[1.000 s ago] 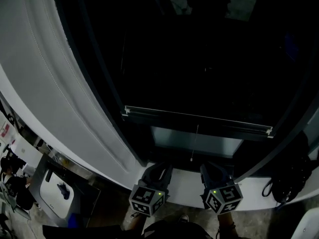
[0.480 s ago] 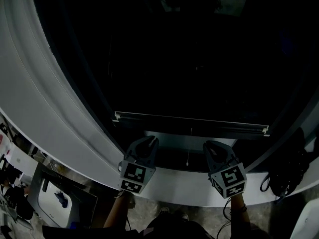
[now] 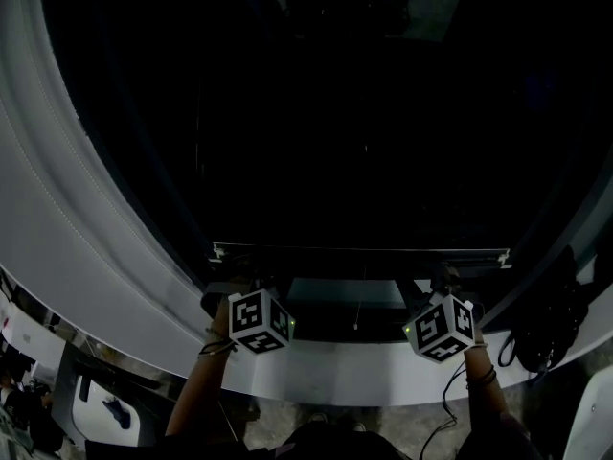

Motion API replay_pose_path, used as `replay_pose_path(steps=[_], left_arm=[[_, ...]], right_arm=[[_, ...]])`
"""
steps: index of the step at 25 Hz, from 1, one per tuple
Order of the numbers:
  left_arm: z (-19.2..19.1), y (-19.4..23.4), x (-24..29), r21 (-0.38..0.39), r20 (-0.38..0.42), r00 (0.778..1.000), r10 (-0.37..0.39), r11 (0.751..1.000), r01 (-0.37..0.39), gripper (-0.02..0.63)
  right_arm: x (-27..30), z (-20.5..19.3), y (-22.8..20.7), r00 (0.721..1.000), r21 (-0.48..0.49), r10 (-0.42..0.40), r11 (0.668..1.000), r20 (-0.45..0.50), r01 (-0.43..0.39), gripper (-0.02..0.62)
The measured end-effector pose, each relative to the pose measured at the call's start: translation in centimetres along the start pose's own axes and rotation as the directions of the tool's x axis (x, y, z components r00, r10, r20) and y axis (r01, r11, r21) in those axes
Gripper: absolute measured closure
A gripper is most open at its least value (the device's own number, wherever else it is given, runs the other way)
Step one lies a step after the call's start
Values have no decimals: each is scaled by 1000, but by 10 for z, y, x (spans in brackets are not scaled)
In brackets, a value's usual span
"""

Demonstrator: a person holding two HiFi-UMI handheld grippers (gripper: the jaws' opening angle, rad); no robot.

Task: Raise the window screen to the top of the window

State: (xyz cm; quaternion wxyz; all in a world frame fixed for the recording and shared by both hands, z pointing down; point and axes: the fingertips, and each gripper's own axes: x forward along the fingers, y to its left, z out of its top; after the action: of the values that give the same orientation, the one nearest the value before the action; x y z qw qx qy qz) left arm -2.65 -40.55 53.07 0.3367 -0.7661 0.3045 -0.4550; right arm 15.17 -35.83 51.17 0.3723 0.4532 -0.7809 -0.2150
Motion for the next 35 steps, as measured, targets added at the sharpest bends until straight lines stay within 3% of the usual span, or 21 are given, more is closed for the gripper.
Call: replay_pose_path(steps=[4,10,14,17,23,27,31,35], left_arm=[[0,1,1,-20,20,995,-97,995,98,551],[-1,-5,5,110,-21,988,-151,982,153,558],[0,-5,5,82,-13,977,-211,974,211,565],[1,-6,6,108,-47,971,-234,965,238,565],[-2,-6,11,186,-195,949,-247,941,283,568],[-5,-6,11,210,-161,975,-154,960,186,589],[-4,-7,9,126,-111,982,-154,978,168,584],[10,16,-3,122,-47,996,-75,989,80,580]], right_arm=[[4,-9,-6,998,-98,-2,995,-63,-4,537],[10,-15,-2,989,-164,46,984,-139,-69,537],[13,-17,-1,977,-155,111,978,-183,-140,541],[15,-18,0,951,-132,180,967,-251,-218,552],[16,-17,0,875,-149,290,917,-389,-370,568],[16,-17,4,890,-139,274,929,-365,-343,569],[13,-16,4,905,-145,267,933,-330,-329,568],[4,-2,-16,956,-193,161,958,-247,-211,568]])
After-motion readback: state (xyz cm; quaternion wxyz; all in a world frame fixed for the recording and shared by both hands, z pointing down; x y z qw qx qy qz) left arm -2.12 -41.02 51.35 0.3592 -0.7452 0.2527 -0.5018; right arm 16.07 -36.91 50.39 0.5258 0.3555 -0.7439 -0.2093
